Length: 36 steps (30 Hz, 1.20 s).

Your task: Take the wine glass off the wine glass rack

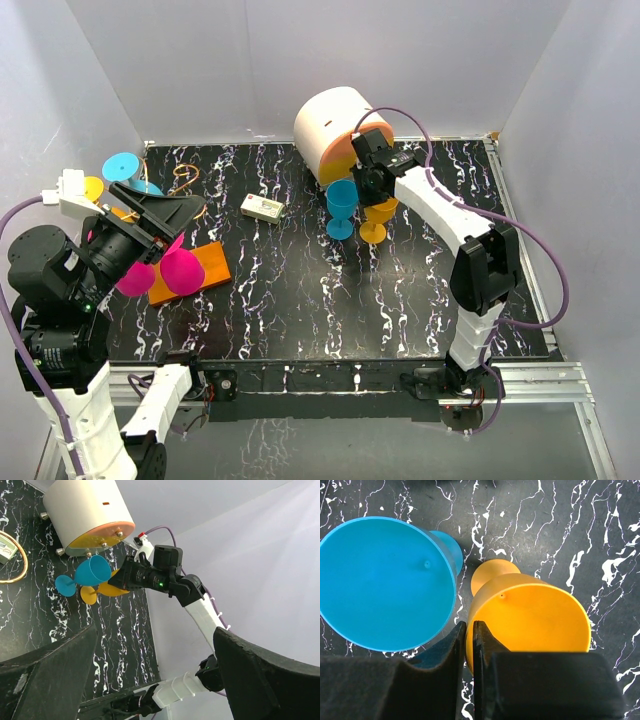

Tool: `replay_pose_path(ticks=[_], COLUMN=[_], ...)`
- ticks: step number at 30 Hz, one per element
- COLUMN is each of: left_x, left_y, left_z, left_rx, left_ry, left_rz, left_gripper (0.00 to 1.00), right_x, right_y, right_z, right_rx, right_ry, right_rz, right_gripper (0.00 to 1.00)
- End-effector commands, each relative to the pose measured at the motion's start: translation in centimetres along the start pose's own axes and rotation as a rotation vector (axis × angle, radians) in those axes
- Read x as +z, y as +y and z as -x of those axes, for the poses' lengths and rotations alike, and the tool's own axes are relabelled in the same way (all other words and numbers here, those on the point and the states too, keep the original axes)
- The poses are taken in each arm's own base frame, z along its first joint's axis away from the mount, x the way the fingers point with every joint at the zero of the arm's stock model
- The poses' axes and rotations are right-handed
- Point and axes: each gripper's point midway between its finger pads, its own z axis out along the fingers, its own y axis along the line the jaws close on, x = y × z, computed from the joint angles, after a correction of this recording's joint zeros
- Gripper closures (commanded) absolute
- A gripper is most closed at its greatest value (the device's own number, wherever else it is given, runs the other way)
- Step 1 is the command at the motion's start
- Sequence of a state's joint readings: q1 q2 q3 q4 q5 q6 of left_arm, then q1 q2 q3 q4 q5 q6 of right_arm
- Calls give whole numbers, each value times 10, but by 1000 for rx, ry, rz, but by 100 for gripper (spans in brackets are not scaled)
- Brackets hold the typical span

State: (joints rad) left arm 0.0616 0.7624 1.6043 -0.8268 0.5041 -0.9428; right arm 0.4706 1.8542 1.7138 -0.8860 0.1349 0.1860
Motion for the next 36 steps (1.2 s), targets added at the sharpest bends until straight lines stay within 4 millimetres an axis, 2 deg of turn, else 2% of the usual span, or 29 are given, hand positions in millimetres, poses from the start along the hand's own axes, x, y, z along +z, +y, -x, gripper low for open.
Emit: replay_pose_path(ticks=[1,8,11,15,19,22,26,30,36], left_x=[-2,1,2,3,5,6,4,-5,-17], left_y=[-2,6,13,26,32,32,31,31,38], left_z=[-1,-4,-5,-6,-5,-3,1,6,15], left_rx=[-6,-10,6,28,37,52,87,164,238], left_ry=[2,21,25,41,53,53,61,67,66], left_rz=[-3,22,57,117,149,158,181,225,327], left_gripper=[1,1,1,1,1,1,1,1,1], right_x=[-15,-30,-42,-66,-100,-133,-177,-212,-242], right_y=[3,5,8,10,17,28,41,44,53], right_z=[28,39,44,54,60,61,59,51,35], right_rx=[9,6,10,15,12,6,19,59,83], right_ry=[-87,-110,-128,-181,-250,-313,-423,-521,-544], right_rz=[25,38,62,90,166,257,386,458,563], right_gripper=[87,71,65,51,33,22,2,2,2])
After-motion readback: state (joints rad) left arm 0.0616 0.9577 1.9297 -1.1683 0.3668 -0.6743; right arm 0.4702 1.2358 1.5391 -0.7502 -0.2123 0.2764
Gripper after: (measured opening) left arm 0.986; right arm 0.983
